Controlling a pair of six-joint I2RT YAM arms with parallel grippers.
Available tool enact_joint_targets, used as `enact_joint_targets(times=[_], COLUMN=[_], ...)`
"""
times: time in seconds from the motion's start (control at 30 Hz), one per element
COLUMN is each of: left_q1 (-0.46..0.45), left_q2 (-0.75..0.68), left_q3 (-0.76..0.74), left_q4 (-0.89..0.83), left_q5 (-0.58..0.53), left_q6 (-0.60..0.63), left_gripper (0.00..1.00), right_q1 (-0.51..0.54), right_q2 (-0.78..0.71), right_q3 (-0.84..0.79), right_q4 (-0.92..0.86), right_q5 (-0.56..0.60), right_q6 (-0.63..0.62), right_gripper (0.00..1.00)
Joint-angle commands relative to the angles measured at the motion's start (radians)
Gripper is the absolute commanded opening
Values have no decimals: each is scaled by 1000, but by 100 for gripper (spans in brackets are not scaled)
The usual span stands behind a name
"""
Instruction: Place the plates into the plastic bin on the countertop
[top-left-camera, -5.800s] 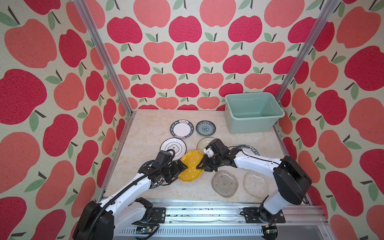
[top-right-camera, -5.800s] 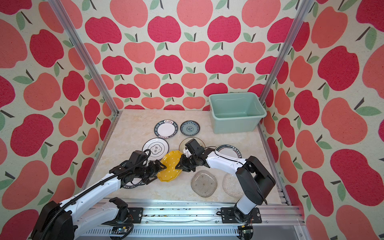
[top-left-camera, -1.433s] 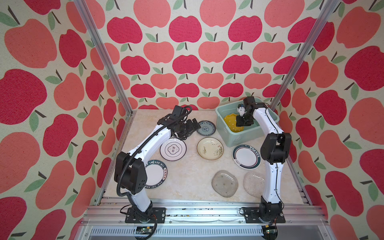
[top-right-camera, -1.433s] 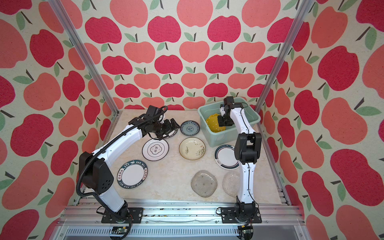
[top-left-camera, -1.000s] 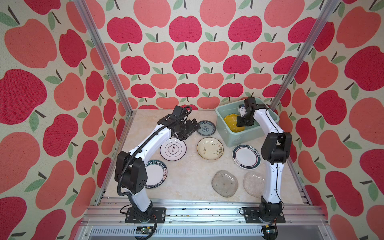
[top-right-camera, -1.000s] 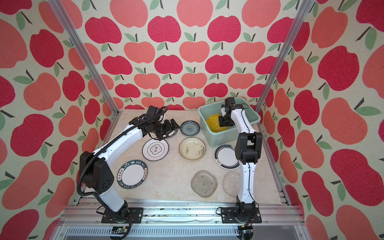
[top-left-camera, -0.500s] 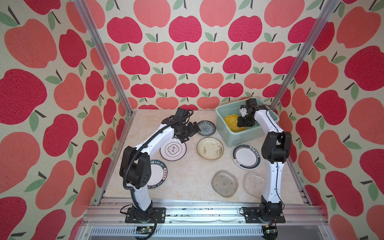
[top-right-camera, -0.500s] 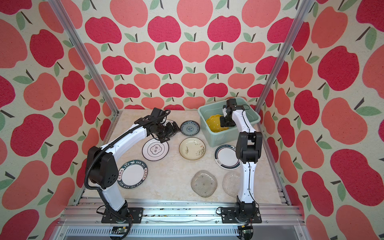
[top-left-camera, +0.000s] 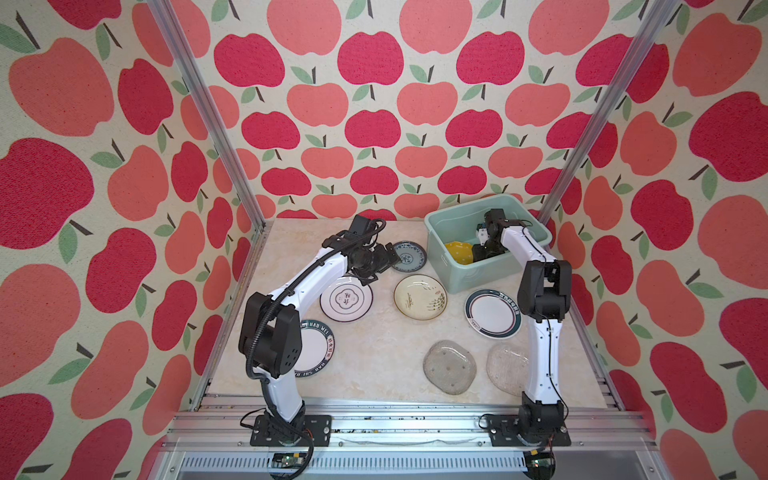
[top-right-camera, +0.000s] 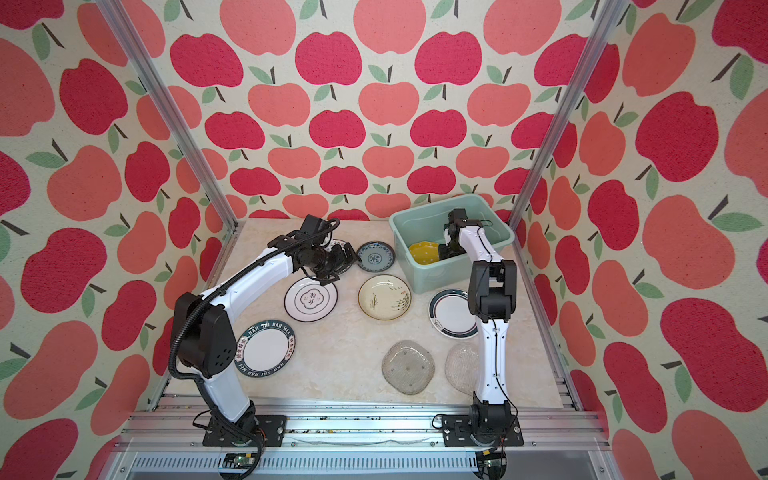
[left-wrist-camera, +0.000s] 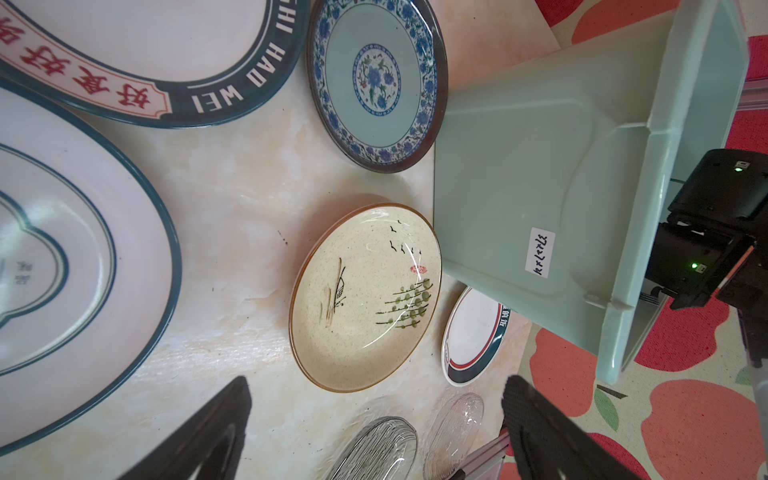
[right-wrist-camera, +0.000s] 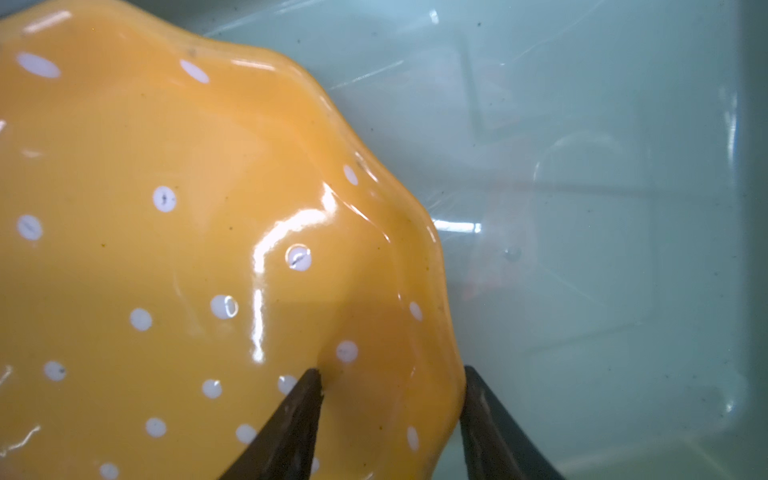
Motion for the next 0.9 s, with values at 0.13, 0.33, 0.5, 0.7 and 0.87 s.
enact_joint_targets(times=[0.13,0.33,0.5,0.7,0.87], left_q1=[11,-5,-51,-120,-140], left_q2=[-29,-98,-214,-398,-547], left_q3=[6,2,-43,-166,-291], left_q4=[-19,-51,-59,-70,-64], left_q5=[-23,-79,-146,-204,-177], left_q6=[-9,17,51,57,31], left_gripper=[97,98,98,97,96], right_q1=[9,0,9,13,-2], right_q2=[-58,-214,-397,-667,-858], right_q3=[75,148,69,-187,-376], right_q4=[-38,-30,5,44,-10], right_q5=[59,-23,-102,-291,-449], right_q6=[-14,34,83,179,232], right_gripper=[62,67,66,64,64])
